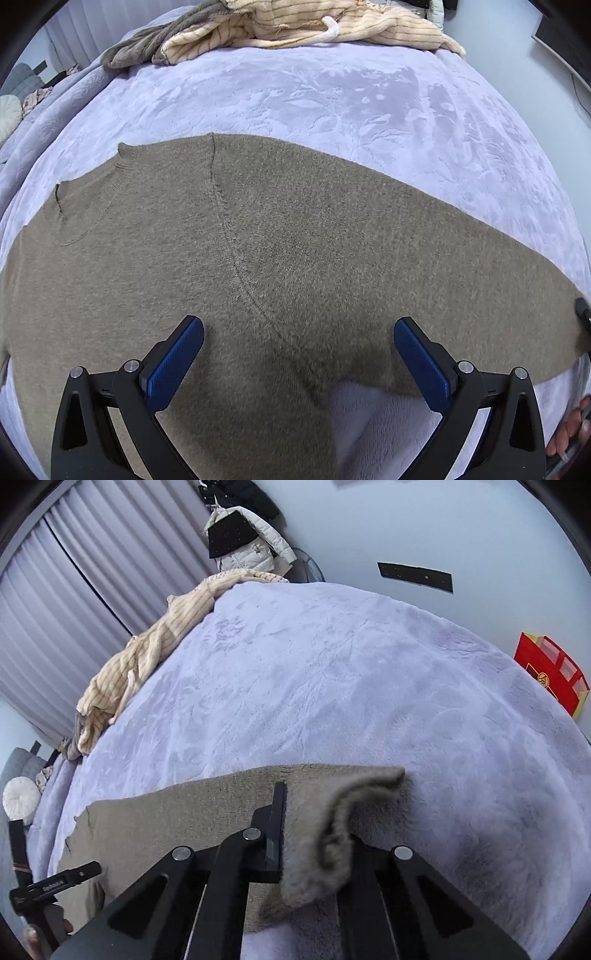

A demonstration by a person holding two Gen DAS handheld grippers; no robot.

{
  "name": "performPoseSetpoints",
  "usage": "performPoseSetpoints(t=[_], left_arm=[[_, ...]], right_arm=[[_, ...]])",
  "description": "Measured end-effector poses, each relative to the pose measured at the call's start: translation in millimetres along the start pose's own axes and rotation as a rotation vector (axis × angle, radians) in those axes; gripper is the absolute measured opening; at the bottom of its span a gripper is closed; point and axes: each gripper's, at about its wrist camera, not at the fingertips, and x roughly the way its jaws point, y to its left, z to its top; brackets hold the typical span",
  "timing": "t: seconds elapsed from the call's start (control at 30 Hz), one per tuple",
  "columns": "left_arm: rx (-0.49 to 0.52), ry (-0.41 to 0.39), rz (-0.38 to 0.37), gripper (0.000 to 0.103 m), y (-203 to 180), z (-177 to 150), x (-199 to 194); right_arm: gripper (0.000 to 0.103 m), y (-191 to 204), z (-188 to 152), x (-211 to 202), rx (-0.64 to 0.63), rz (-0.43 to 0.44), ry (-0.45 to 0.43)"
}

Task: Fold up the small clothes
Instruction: 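Grasp the sweater sleeve cuff with the right gripper and lift it, then carry the sleeve across the sweater body and lay it down with the right gripper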

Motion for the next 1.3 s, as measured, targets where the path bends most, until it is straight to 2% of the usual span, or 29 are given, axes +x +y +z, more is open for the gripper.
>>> performPoseSetpoints(t=[0.1,0.13,0.2,0.23,0.3,0.37,0.57,0.77,0.83,1.17,1.3], left_arm=[[-0.004,0.024,0.012,0.103,-3.6,1.7,16.1],[0.024,0.041,0.047,0.103,-9.2,0.7,24.2],[0.075,0.026,0.082,0.103,-18.4,-0.5,26.1],[0.093,0.017,0.087,0.103,-20.9,-0.6,23.8],[0.083,0.026,0.05,0.103,-17.4,-0.4,15.9],[0.043,0.006,0.006,0.103,-4.6,-3.6,1.6],[0.033,-0.031,0.005,0.103,26.7,-24.5,-22.6],[-0.032,-0.011,-0.005,0.103,67.6,-40.3,-29.3],[-0.06,-0.004,-0.033,0.103,81.2,-46.2,-31.8],[-0.155,-0.017,-0.041,0.103,150.2,-76.6,-45.5],[-0.188,-0.018,-0.048,0.103,175.7,-87.2,-47.6]], right_arm=[[0.005,5.3,-2.1,-23.2,-0.013,0.026,-0.071],[0.005,8.4,-2.0,-27.2,-0.02,0.028,-0.079],[0.005,17.3,-0.7,-30.8,-0.055,0.012,-0.077],[0.005,21.2,0.3,-32.6,-0.073,0.002,-0.077],[0.005,27.1,3.1,-38.4,-0.087,0.0,-0.086],[0.005,33.0,6.6,-47.8,-0.089,0.007,-0.102],[0.005,72.1,5.9,-66.6,-0.169,-0.003,-0.112],[0.005,127.1,-0.7,-78.7,-0.245,0.005,-0.119],[0.005,147.4,-4.4,-81.1,-0.272,0.019,-0.116],[0.005,247.2,-43.2,-69.1,-0.365,0.089,-0.063],[0.005,288.2,-60.5,-63.6,-0.419,0.092,-0.062]])
